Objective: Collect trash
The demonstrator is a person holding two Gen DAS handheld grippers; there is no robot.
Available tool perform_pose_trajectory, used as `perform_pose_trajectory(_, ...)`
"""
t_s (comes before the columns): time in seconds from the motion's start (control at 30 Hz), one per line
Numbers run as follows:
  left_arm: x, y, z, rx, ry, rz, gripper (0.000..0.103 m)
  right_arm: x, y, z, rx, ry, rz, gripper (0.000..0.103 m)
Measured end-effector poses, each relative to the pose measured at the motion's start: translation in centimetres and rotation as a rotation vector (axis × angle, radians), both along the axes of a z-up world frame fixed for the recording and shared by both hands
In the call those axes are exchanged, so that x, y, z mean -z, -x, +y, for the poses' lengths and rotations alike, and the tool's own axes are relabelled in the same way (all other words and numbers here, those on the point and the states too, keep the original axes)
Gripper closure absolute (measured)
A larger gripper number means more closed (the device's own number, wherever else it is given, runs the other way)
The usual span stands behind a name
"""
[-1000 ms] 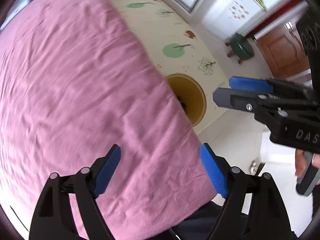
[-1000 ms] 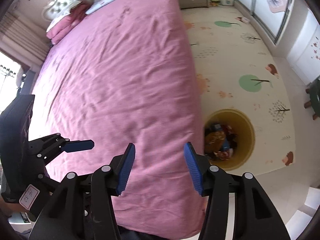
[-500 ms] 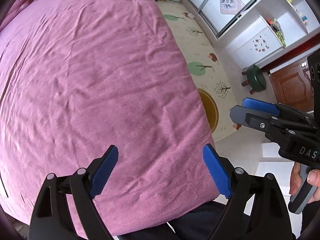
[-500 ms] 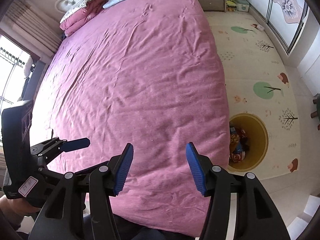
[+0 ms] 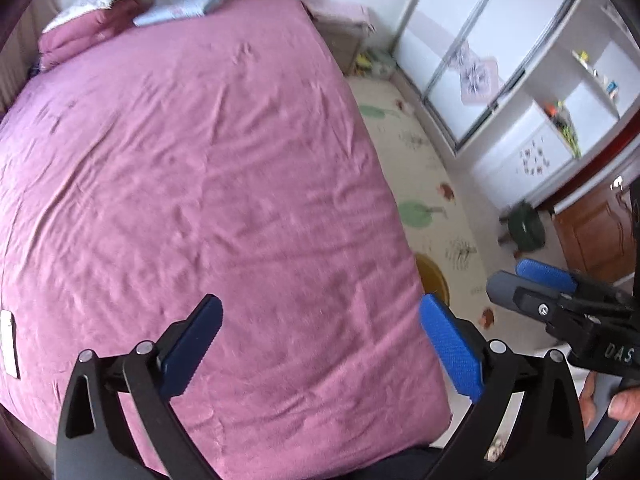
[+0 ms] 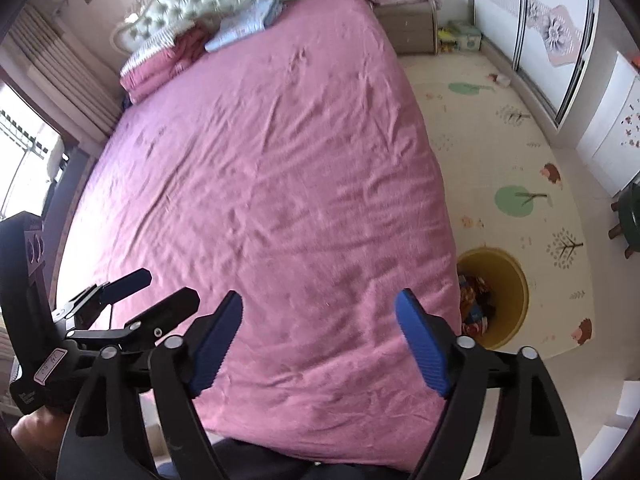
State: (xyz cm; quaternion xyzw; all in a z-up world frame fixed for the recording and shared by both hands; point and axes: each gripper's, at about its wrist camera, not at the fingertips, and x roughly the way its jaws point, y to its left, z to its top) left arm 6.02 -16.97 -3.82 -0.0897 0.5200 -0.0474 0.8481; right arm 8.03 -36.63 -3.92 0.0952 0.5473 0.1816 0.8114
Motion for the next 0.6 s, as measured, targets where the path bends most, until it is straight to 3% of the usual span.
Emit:
perform_pose_trajectory(0.27,-4.1,1.8,2.3,-0.093,-0.056,-0.107,0.004,-3.3,1.3,1.0,0.007,-0.025,-0.117,0.015)
perform_pose_trajectory(0.5,-6.2,3.2,3.5,-0.156,-0.055,-0.156,0.004,-5.5,2.3,0.9,0.027,-0.062,-0.227,0.010)
perform_pose_trajectory(0.6,-6.4,3.6,4.0,-0.153,-0.011,-0.145,0.004,-6.2,2.7,0.7,0.033,-0.084,-0.265,0.009)
